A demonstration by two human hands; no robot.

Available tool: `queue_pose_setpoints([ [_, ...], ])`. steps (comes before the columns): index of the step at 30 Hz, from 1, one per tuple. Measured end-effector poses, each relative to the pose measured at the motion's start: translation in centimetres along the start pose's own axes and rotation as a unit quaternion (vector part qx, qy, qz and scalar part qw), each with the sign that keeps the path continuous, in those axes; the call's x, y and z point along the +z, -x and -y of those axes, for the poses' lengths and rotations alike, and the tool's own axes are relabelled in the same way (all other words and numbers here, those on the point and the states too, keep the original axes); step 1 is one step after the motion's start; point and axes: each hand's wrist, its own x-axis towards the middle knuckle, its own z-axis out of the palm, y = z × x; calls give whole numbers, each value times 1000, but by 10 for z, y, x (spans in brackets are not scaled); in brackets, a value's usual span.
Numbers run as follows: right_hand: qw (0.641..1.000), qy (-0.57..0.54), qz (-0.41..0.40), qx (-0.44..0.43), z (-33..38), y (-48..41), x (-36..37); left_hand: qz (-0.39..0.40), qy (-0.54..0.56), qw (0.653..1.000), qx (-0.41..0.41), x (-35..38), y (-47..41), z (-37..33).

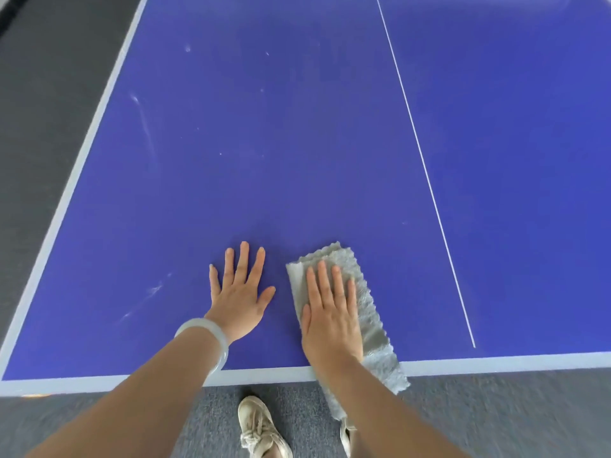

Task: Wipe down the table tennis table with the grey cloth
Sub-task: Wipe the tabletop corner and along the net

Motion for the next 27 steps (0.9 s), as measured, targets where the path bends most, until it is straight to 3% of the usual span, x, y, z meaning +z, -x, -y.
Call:
queue_pose_setpoints([
  [4,991,44,24,-122,-45,-5,-15,-12,0,1000,16,10,-2,10],
  [6,994,67,26,-77,-106,-15,-27,-25,7,999,21,13,-2,10],
  [9,997,45,15,64,-150,-25,-42,-23,11,999,19,13,-2,8],
  [12,989,10,-21,148,-91,-4,-25,-13,13,1000,17,8,-1,7],
  [15,999,19,-1,34,-56,38,-8,7,4,1000,23,3,-1,7],
  [17,997,59,15,-55,-90,20,-18,11,6,1000,29,4,-1,9],
  [18,997,64,15,-51,-111,4,-26,12,9,999,31,4,-1,9],
  [21,993,30,-24,111,-151,-53,-44,-1,20,999,35,9,-2,9],
  [24,981,-16,-48,189,-111,-86,-39,4,5,999,34,6,-2,8],
  [27,999,5,-30,37,-32,-63,-13,3,-4,999,41,1,1,8],
])
